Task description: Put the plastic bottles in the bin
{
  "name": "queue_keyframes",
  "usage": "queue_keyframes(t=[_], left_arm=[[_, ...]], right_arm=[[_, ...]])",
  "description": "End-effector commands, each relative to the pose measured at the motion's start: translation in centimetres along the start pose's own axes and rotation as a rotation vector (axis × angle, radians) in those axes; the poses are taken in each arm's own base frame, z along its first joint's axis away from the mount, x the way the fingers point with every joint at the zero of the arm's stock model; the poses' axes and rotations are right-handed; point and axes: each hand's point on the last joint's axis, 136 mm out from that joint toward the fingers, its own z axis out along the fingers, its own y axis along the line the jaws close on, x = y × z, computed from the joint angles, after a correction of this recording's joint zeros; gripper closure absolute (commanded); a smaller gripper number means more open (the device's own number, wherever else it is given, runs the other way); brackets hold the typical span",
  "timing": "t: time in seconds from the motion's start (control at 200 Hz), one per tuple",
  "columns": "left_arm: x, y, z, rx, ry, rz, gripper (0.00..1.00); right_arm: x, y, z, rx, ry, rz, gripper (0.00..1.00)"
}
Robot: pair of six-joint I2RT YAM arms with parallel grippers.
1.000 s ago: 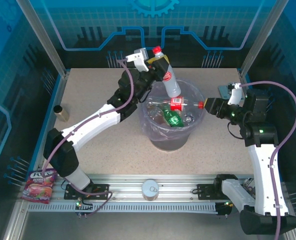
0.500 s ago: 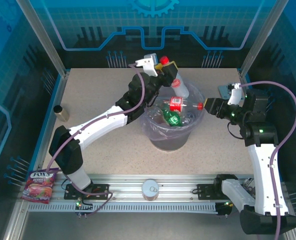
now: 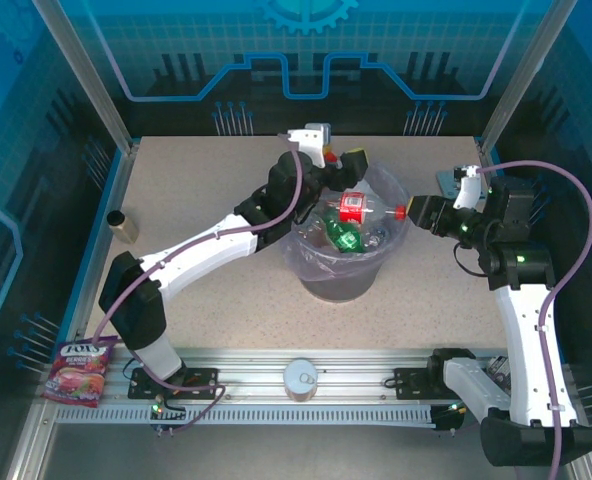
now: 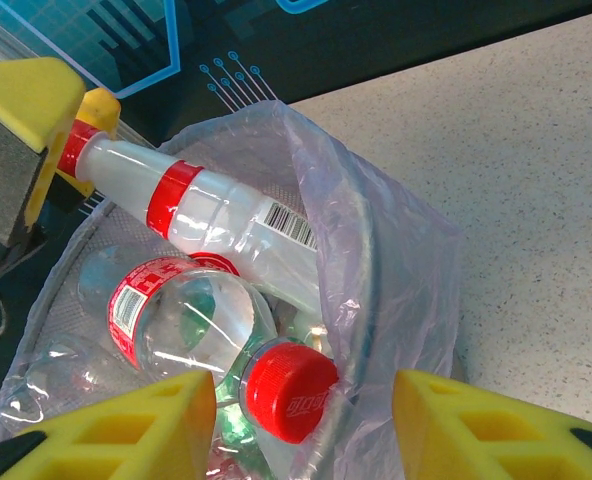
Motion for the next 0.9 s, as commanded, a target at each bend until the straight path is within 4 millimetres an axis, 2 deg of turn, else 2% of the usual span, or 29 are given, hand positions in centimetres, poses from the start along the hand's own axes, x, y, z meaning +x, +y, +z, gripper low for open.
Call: queue_keyframes(t=[0.0, 0.16, 0.325, 0.38, 0.48, 0.555, 0.655, 0.72, 0.82, 0.896], left_arm=[[-5.0, -1.5, -1.7, 0.014, -0.038, 0.092, 0.11], [-6.5, 0.2, -1.2, -0.019, 0.007, 0.099, 0.16], [-6.7, 1.8, -0.3, -0.056, 0.051, 0.132, 0.34], [-6.0, 2.2, 0.0, -0.065, 0.075, 0.140, 0.40], [-4.4, 2.5, -0.1, -0.059, 0.116, 0.129, 0.56], [-2.9, 3.1, -0.1, -0.068, 0.154, 0.109, 0.63], [-0.6, 3.9, -0.2, -0.081, 0.203, 0.085, 0.65], [0.0, 4.3, -0.3, -0.089, 0.209, 0.078, 0.65], [-0.8, 4.3, -0.9, -0.089, 0.189, 0.084, 0.64], [-2.2, 4.2, -1.6, -0.091, 0.177, 0.089, 0.59]], right_arm=[[0.0, 0.3, 0.0, -0.007, -0.001, -0.023, 0.49], [0.1, 0.3, 0.0, -0.007, 0.002, -0.023, 0.49], [0.1, 0.3, -0.1, -0.003, 0.002, -0.027, 0.49], [0.2, 0.3, -0.1, -0.001, 0.002, -0.027, 0.49], [0.2, 0.1, -0.1, 0.008, 0.002, -0.026, 0.49], [0.3, 0.0, -0.1, 0.008, 0.003, -0.026, 0.49], [0.3, 0.0, 0.2, 0.002, 0.006, -0.019, 0.49], [0.2, 0.3, 0.5, -0.018, 0.005, -0.009, 0.49], [0.5, 0.7, 1.2, -0.044, 0.022, 0.003, 0.49], [0.9, 0.8, 1.6, -0.042, 0.037, -0.003, 0.49]])
